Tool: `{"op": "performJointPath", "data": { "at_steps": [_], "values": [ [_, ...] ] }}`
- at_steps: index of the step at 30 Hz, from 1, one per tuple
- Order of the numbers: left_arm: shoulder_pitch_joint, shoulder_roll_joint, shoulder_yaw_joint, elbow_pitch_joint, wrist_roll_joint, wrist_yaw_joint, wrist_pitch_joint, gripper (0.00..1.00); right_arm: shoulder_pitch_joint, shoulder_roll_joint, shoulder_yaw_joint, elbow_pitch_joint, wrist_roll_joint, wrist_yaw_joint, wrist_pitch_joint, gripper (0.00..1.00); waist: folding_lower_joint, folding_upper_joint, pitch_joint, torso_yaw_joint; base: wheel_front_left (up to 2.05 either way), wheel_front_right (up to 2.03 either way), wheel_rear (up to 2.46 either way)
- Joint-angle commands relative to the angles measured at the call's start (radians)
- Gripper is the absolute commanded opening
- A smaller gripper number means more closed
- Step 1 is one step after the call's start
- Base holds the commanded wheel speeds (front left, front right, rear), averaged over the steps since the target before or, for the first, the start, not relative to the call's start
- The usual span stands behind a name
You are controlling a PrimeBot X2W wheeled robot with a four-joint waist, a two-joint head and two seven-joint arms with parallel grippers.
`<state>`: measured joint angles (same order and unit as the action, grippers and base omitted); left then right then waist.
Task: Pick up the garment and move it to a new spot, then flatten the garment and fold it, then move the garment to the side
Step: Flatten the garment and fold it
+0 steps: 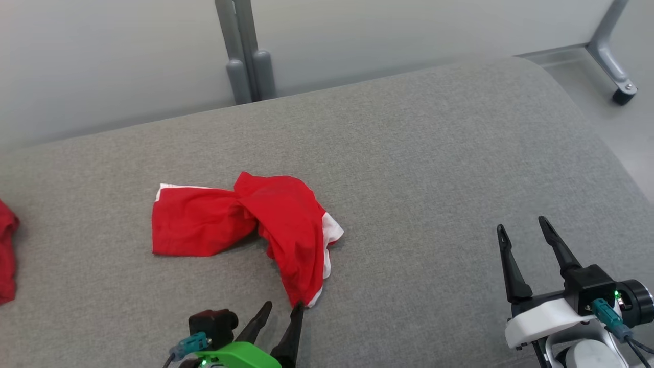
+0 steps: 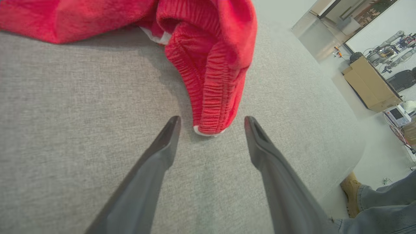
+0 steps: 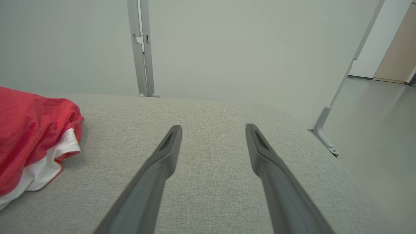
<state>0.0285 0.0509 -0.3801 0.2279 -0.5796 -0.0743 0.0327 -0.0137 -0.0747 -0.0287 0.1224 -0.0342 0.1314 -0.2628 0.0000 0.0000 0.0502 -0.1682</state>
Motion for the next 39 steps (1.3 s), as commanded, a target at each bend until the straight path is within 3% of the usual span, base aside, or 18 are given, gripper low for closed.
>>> {"op": "performJointPath", "data": {
  "at_steps": [1,9,16,17,19,24,32,39],
  "values": [
    [-0.022,0.0,-0.004,0.006,-0.012,0.006,-0.007,1.0,-0.012,0.001,-0.004,-0.004,0.005,-0.001,-0.003,1.0,0.0,0.0,0.029,-0.033,0.0,0.0,0.0],
    [-0.088,0.002,-0.054,0.108,-0.077,0.073,-0.011,1.0,-0.023,0.009,-0.018,-0.005,0.008,-0.001,-0.003,1.0,0.0,0.0,0.046,-0.078,0.0,0.0,0.0],
    [-0.117,0.001,-0.053,0.16,-0.088,0.08,-0.035,0.97,-0.029,0.013,-0.015,0.001,0.009,-0.001,-0.003,1.0,0.0,0.0,0.048,-0.09,0.0,0.0,0.0],
    [-0.121,0.001,-0.055,0.164,-0.09,0.079,-0.036,0.6,-0.03,0.013,-0.015,0.002,0.008,-0.001,-0.003,1.0,0.0,0.0,0.048,-0.091,0.0,0.0,0.0],
    [-0.128,0.001,-0.065,0.17,-0.089,0.075,-0.031,0.0,-0.031,0.015,-0.014,0.003,0.008,-0.001,-0.003,1.0,0.0,0.0,0.048,-0.091,0.0,0.0,0.0],
    [-0.139,0.017,-0.076,0.119,-0.07,0.081,-0.031,0.0,-0.025,0.016,-0.014,0.005,0.007,-0.001,-0.003,1.0,0.0,0.0,0.043,-0.091,0.0,0.0,0.0],
    [-0.17,0.074,-0.094,-0.134,-0.058,0.095,0.082,0.0,-0.016,0.02,-0.01,0.01,0.014,-0.001,-0.003,1.0,0.0,0.0,0.038,-0.087,0.0,0.0,0.0],
    [-0.34,0.161,-0.11,-0.347,-0.044,0.08,0.305,0.0,-0.039,0.023,0.016,0.017,0.029,-0.001,-0.003,1.0,0.0,0.0,0.046,-0.098,0.0,0.0,0.0]
  ]
}}
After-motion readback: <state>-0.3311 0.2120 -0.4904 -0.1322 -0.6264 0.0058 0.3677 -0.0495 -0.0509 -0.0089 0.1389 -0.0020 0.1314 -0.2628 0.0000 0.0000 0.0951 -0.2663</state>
